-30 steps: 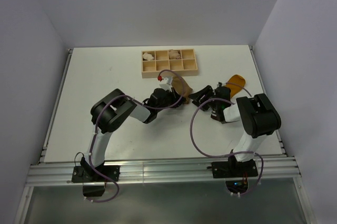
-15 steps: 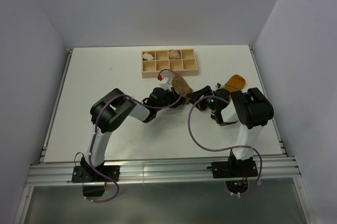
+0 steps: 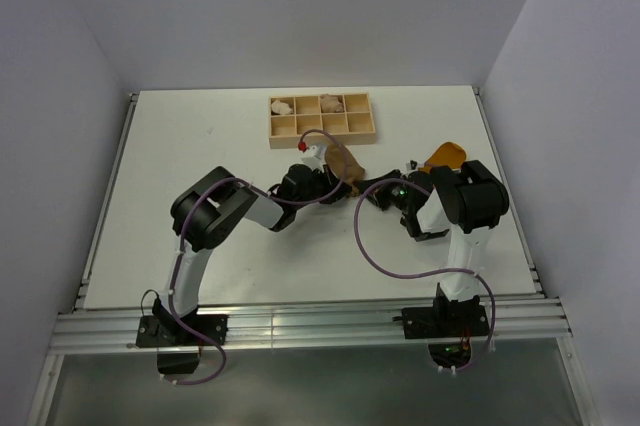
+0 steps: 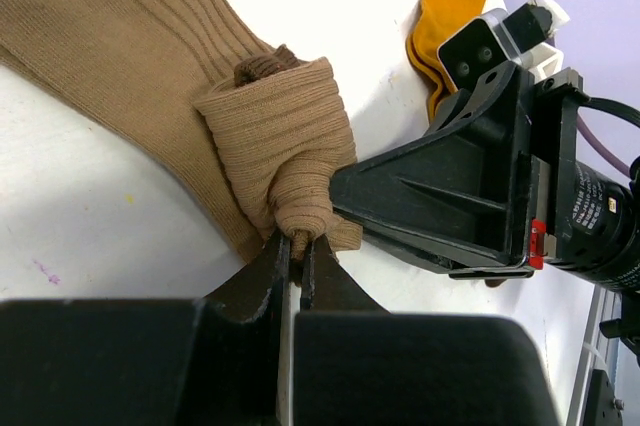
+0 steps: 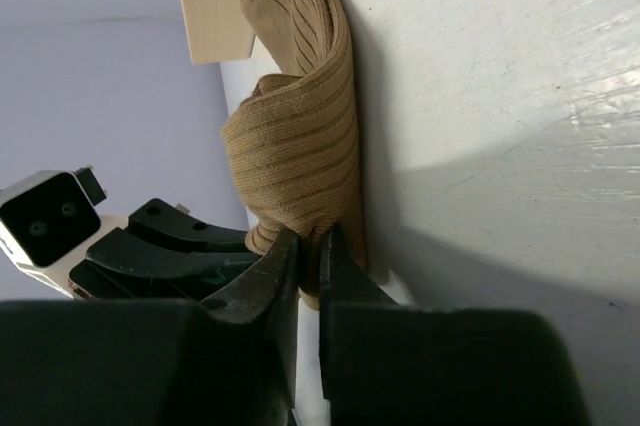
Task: Roll the socks
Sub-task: Roll the sock at the center of the board.
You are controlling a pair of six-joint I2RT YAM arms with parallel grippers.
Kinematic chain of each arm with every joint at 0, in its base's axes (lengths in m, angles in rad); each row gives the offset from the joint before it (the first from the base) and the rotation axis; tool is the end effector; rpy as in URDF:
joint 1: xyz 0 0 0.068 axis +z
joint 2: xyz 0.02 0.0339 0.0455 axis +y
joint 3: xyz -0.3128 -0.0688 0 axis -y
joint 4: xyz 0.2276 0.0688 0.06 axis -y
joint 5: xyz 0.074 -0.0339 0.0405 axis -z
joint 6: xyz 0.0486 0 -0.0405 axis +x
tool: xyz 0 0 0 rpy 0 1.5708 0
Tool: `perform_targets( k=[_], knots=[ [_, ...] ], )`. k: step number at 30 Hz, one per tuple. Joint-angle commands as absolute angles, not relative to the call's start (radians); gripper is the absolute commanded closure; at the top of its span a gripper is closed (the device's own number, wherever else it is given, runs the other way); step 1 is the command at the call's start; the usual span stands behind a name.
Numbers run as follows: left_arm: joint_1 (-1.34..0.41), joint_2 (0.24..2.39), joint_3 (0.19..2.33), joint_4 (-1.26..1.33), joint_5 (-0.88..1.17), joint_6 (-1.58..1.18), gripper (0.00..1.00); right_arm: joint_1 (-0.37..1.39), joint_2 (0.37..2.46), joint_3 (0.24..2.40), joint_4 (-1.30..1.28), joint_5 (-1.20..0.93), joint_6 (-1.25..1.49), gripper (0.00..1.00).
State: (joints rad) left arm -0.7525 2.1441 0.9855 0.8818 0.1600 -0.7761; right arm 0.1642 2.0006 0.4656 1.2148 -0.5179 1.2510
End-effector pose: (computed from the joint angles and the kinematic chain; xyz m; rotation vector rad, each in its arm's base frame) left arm 0.3255 -0.3154 0.1585 0.0986 2.0231 -1.1740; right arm 0.3204 0.0775 0.1360 0.7370 1.9914 1.3986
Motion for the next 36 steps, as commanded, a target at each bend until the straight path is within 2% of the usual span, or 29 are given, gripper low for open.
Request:
perform_targets(
  k=[1,2,3,5,6,9,12,17,25,36],
  knots=[
    [-0.77,2.16,0.968,0.808,0.199,-0.775,0.96,0.187,1.971,0.485,1.18,-0.539,1.229,0.98],
    [-0.77,2.154,0.965,0.804,0.195,-0.772,0.93,0.187,1.961,0.486,1.152,-0.532,1.194,1.0],
    [-0.772,2.146,0.959,0.799,0.177,-0.767,0.84,0.187,1.951,0.494,1.123,-0.528,1.178,1.0],
    [-0.77,2.117,0.942,0.788,0.161,-0.755,0.78,0.187,1.931,0.5,1.062,-0.526,1.152,1.0],
    [-0.769,2.105,0.93,0.782,0.153,-0.75,0.67,0.187,1.927,0.508,1.042,-0.525,1.146,1.0],
    [-0.752,2.039,0.902,0.764,0.111,-0.721,0.51,0.187,1.91,0.526,0.954,-0.523,1.111,1.0],
    [-0.72,2.0,0.888,0.75,0.072,-0.706,0.46,0.187,1.885,0.546,0.862,-0.52,1.066,1.0],
    [-0.681,1.942,0.894,0.736,0.029,-0.66,0.47,0.189,1.844,0.586,0.684,-0.525,0.968,1.0],
    [-0.634,1.985,1.035,0.686,0.023,-0.589,0.55,0.193,1.804,0.672,0.408,-0.557,0.79,1.0],
    [-0.632,2.155,1.258,0.591,0.084,-0.514,0.56,0.196,1.806,0.693,0.318,-0.611,0.715,1.0]
  ],
)
